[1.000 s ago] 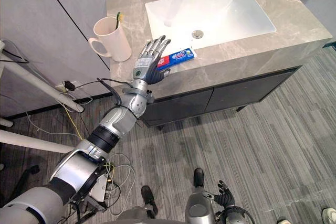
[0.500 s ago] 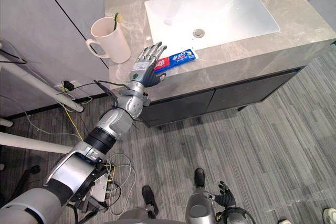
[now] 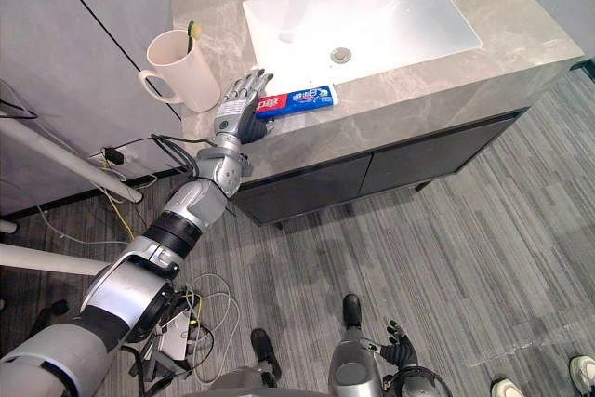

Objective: Organize washtable

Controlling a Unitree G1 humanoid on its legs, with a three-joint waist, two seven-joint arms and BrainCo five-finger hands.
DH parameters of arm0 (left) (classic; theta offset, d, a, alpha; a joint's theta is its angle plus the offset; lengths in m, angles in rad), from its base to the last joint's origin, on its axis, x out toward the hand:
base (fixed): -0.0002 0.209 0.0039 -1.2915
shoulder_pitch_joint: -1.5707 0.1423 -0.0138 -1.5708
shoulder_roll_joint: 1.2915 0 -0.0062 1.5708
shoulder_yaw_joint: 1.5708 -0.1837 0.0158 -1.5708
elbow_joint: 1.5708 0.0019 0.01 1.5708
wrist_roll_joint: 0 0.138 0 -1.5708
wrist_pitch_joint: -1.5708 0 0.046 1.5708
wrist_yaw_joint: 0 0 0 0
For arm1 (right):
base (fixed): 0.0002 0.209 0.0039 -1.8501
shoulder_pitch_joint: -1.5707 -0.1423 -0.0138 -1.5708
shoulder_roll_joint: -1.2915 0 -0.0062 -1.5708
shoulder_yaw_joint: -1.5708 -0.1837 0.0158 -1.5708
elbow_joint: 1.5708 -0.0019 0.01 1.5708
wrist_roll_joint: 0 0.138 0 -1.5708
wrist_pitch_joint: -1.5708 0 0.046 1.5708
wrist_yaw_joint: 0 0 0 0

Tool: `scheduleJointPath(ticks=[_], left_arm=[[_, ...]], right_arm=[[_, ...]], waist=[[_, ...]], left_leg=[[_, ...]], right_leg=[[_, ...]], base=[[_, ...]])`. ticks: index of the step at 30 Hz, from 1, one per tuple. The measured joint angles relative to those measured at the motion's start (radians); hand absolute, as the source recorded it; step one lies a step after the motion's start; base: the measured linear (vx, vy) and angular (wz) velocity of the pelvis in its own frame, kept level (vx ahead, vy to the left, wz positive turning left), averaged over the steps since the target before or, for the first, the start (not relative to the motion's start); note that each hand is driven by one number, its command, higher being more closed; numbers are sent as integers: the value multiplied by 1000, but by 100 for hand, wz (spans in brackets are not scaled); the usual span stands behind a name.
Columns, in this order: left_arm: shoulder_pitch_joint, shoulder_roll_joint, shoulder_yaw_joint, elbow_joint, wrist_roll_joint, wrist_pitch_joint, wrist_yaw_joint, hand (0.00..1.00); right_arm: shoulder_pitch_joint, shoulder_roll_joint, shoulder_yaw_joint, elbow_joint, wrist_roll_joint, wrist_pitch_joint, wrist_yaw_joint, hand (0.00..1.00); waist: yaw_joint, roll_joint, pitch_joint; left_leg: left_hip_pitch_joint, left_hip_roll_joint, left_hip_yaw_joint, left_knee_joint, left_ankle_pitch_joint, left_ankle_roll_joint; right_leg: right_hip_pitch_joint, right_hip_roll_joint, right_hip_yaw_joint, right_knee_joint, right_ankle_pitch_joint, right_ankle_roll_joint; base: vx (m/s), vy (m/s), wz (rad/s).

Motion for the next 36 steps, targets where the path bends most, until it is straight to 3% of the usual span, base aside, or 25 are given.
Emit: scheduleJointPath(ticks=[14, 20, 23, 28, 36], left_arm=[[-85, 57, -78, 41, 65, -73, -6, 100], [-117, 205, -184, 22, 171, -119, 38, 100], [-112, 237, -189, 12, 209, -134, 59, 100], [-82, 261, -189, -22, 283, -117, 86, 100], [24, 296, -169, -127, 296, -93, 107, 100]], right_arm=[[-3, -10, 32, -45, 0, 2, 5, 0], [1, -31, 77, -95, 3, -27, 18, 0], [7, -35, 79, -111, 5, -45, 18, 0], [8, -57, 109, -121, 10, -69, 17, 0], [40, -59, 109, -229, 42, -77, 13, 0]], waist=[[-2, -18, 16], [-26, -16, 32], [-28, -6, 39], [-29, 7, 43], [-27, 15, 45]], left_leg=[[-21, 0, 24, 10, -15, -1], [-41, 5, 39, 52, -44, -3], [-41, 7, 41, 55, -47, -3], [-49, 19, 38, 85, -62, -6], [-29, 22, 17, 86, -62, -6]], right_leg=[[-30, 2, 32, -3, 4, 10], [-43, 1, 50, -3, 6, 14], [-43, 3, 51, -3, 6, 14], [-41, 10, 53, 0, 6, 14], [-8, 13, 41, -1, 4, 12]], base=[[6, -5, -5], [9, -14, -9], [1, -5, -1], [2, -14, -3], [-8, -20, 6]])
